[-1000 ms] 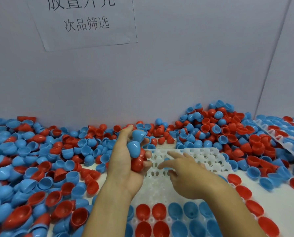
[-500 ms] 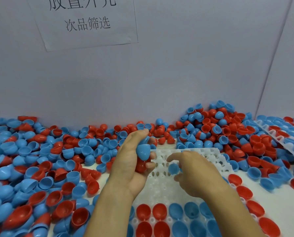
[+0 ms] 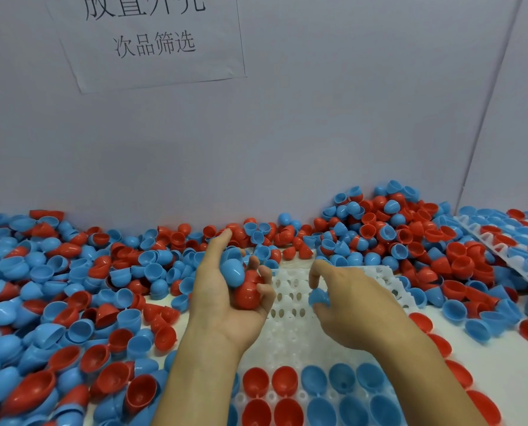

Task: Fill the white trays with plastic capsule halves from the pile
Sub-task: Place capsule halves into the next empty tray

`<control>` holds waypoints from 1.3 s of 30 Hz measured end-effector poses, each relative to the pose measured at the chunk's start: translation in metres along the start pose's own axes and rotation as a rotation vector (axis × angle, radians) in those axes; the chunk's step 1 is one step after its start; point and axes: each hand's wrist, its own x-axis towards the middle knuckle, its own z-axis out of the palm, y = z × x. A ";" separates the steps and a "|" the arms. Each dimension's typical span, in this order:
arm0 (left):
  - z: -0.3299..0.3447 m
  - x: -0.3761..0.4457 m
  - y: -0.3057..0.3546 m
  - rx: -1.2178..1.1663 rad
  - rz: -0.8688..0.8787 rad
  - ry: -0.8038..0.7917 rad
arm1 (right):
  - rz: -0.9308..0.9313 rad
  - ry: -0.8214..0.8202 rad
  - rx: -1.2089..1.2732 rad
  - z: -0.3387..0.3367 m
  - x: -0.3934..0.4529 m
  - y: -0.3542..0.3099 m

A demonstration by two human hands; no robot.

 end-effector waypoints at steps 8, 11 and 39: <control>0.003 0.002 -0.003 0.202 0.029 -0.064 | -0.030 0.046 0.417 -0.027 0.001 0.007; 0.004 0.002 -0.006 0.410 0.025 -0.052 | -0.032 0.169 0.674 -0.036 0.001 0.006; 0.002 -0.007 -0.003 0.925 -0.042 -0.408 | -0.246 0.045 0.662 -0.057 -0.011 0.009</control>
